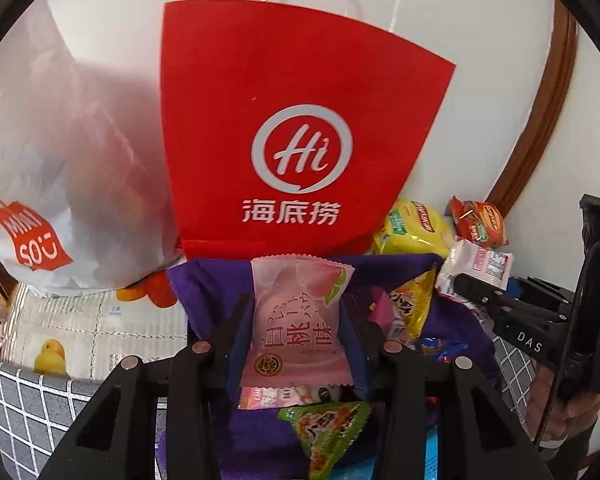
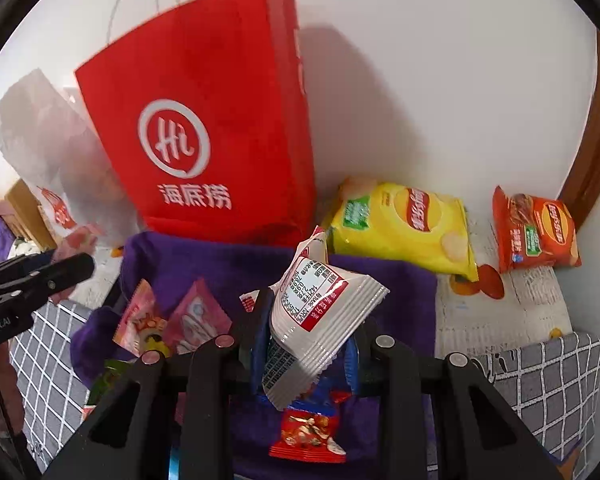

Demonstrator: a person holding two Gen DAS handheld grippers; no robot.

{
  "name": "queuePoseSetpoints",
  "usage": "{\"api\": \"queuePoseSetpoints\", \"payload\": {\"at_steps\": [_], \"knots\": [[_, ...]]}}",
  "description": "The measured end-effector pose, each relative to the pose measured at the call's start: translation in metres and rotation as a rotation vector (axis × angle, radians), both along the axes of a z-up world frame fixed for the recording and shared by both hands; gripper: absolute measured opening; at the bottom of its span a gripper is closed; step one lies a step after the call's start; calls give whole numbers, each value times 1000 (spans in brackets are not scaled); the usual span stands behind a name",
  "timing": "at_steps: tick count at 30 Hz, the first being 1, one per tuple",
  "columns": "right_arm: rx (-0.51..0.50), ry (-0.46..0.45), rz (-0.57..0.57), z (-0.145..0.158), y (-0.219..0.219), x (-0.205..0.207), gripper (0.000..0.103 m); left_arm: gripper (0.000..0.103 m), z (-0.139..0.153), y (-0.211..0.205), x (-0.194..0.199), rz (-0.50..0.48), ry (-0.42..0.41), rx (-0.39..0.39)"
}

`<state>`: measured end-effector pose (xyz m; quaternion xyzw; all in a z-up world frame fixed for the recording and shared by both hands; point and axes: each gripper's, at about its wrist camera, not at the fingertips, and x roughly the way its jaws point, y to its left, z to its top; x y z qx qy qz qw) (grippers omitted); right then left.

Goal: Organize snacks
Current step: 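Lower the white sachet and pink packet onto the purple towel with both tools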

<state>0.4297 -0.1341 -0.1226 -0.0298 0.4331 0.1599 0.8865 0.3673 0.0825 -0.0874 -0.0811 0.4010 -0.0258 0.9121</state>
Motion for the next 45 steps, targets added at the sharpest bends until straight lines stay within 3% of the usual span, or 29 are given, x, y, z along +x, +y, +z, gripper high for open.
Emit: {"api": "queuePoseSetpoints", "payload": {"at_steps": [8, 16, 23, 26, 36, 40, 45], "knots": [[-25, 55, -20, -14, -5, 9, 31, 40, -6, 10, 2, 1, 20, -57], [-17, 82, 16, -18, -2, 7, 32, 40, -21, -11, 11, -22, 55, -35], [-87, 146, 39, -34, 9, 8, 32, 40, -31, -16, 13, -38, 90, -47], [-40, 173, 51, -35, 10, 8, 32, 40, -33, -19, 13, -48, 99, -46], [-56, 164, 40, -36, 14, 7, 32, 41, -35, -28, 11, -76, 104, -19], [-46, 144, 34, -28, 11, 5, 40, 41, -37, -29, 11, -81, 112, -16], [-46, 88, 12, -14, 5, 1, 42, 41, -39, -33, 12, -90, 122, -14]]}}
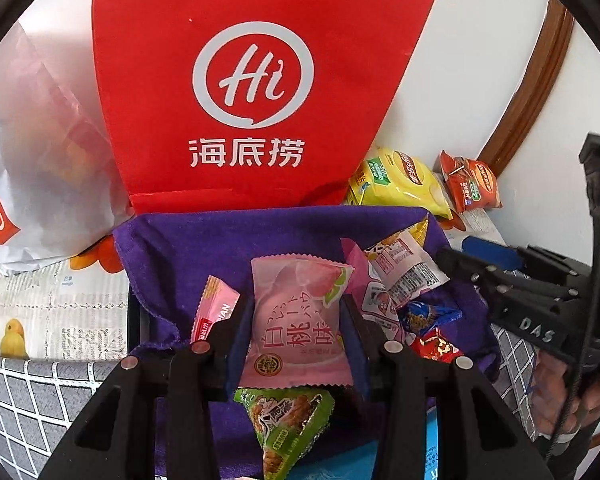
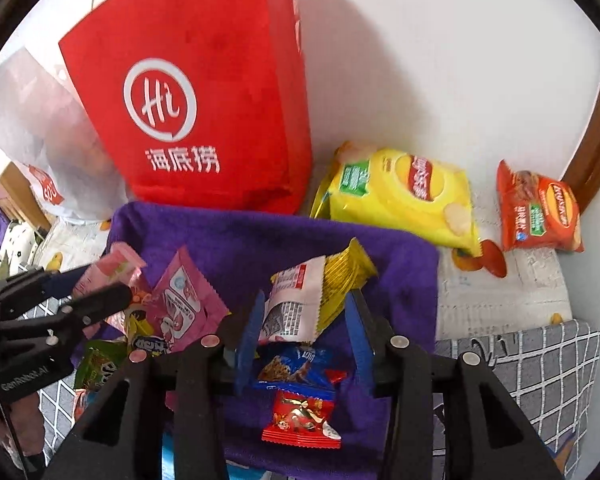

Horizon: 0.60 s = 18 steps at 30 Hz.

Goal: Organize snacks
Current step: 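Lower the white sachet and pink packet onto the purple towel with both tools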

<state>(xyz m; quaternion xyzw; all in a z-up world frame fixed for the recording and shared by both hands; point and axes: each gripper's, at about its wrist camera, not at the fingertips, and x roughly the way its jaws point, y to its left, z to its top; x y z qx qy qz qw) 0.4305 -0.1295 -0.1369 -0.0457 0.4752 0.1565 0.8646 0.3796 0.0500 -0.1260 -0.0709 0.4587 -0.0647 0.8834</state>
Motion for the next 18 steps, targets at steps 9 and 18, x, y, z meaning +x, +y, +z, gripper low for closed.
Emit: {"api": "queuePoseSetpoints", "payload": {"at_steps": [9, 18], "knots": [[43, -52, -48, 17, -9, -1, 43, 41, -2, -4, 1, -20, 4, -7], [75, -39, -79, 18, -16, 2, 43, 42, -5, -2, 4, -10, 22, -25]]}}
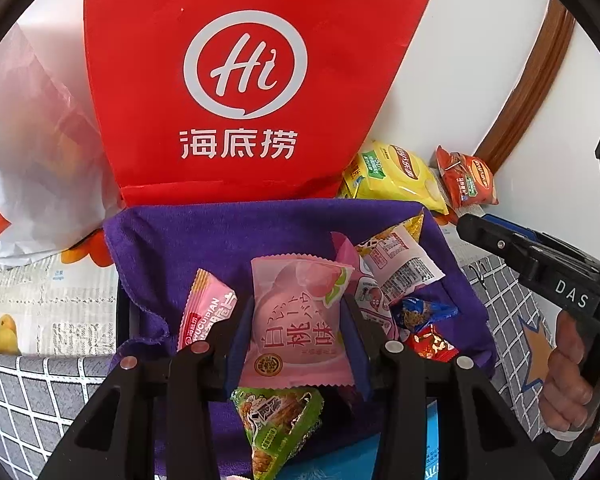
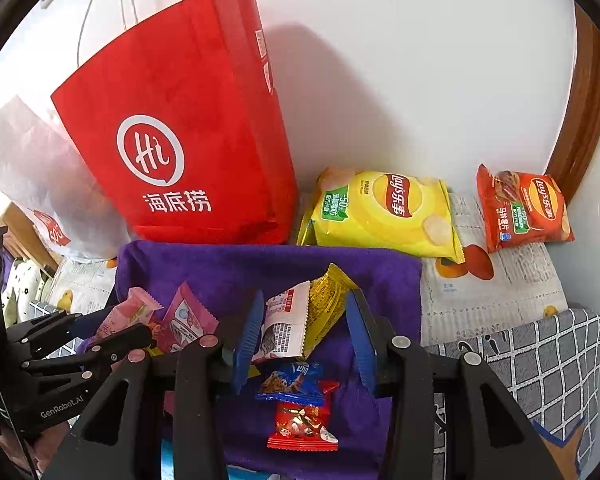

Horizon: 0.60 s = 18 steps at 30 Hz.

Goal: Organize snacks
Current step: 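Lower the white sachet and pink packet onto the purple towel with both tools, then open both tools to release the packets onto the towel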

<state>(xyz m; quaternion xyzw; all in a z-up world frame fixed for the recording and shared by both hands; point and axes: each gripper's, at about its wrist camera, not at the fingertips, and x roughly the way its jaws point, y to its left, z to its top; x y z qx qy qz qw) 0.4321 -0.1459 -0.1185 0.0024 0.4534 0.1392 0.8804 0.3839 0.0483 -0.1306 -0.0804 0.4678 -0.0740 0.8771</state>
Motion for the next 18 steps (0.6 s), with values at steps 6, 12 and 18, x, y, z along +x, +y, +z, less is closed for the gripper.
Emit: {"api": "queuePoseSetpoints", "payload": {"at_steps": [6, 12, 18], "knots": [[-8, 7, 9, -2, 5, -1, 46, 48, 0, 2, 0, 5, 18, -5], [-24, 10, 28, -5, 12, -3, 46, 53, 3, 2, 0, -1, 21, -11], [-39, -3, 38, -4, 17, -6, 47, 62, 15, 9, -4, 7, -7, -35]]}}
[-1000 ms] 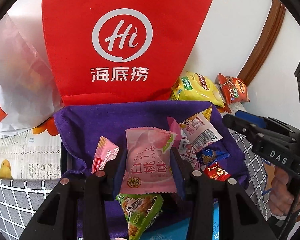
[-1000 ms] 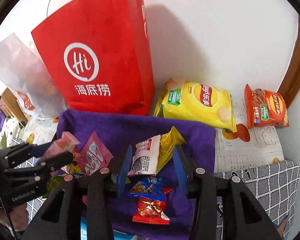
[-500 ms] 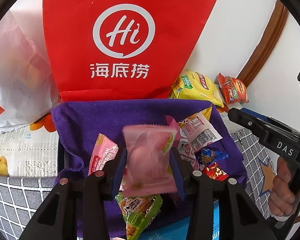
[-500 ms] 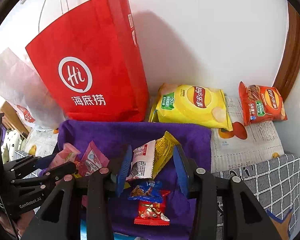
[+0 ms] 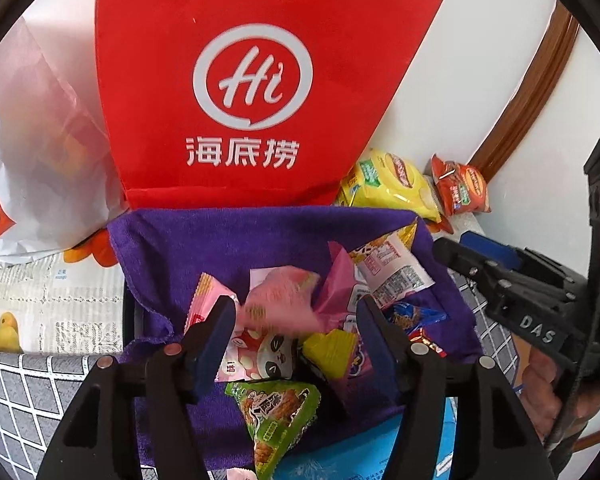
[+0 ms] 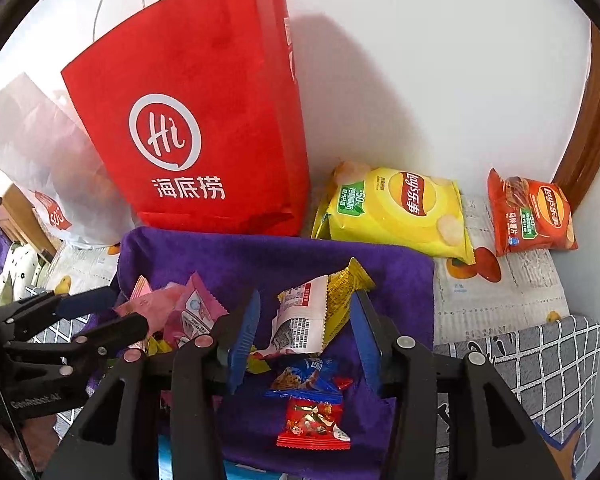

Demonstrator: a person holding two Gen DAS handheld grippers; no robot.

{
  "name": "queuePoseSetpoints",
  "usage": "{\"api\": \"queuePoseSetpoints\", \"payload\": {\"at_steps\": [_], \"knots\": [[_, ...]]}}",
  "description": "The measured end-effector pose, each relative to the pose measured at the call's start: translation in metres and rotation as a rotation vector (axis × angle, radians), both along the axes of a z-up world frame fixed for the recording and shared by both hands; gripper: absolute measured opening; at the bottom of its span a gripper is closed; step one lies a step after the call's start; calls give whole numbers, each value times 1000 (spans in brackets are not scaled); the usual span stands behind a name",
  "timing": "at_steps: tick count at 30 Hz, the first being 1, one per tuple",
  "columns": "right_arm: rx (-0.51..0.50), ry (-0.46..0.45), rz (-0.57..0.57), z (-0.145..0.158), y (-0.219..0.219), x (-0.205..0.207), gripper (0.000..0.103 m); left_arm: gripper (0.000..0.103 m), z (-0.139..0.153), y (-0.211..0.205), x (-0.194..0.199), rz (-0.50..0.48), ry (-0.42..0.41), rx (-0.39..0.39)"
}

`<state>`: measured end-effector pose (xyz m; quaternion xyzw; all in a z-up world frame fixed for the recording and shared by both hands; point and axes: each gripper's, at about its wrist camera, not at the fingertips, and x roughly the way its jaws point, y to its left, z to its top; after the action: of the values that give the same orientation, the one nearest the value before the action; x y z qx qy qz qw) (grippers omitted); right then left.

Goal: Organize snacks
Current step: 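Open both tools to release the packets onto the towel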

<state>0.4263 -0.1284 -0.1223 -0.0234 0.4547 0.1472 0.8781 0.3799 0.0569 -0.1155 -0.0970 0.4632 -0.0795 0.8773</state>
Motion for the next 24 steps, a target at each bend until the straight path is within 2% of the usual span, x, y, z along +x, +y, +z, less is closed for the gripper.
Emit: {"api": "queuePoseSetpoints", "payload": {"at_steps": [4, 11, 17, 21, 24], "knots": [[3, -16, -6, 3, 1, -2, 51, 63, 11, 2, -5, 4, -29, -1], [2, -57, 1, 16, 9, -12, 52, 63, 27, 7, -11, 7, -57, -7], [21, -113, 6, 24, 18, -32, 54, 63, 39, 11, -17, 34, -76, 27], [-68, -139, -13, 22, 22, -49, 54, 63, 47, 9, -23, 26, -91, 35], [-73, -113, -44, 25, 11, -60, 54, 63, 55, 8, -29, 21, -106, 25]]}}
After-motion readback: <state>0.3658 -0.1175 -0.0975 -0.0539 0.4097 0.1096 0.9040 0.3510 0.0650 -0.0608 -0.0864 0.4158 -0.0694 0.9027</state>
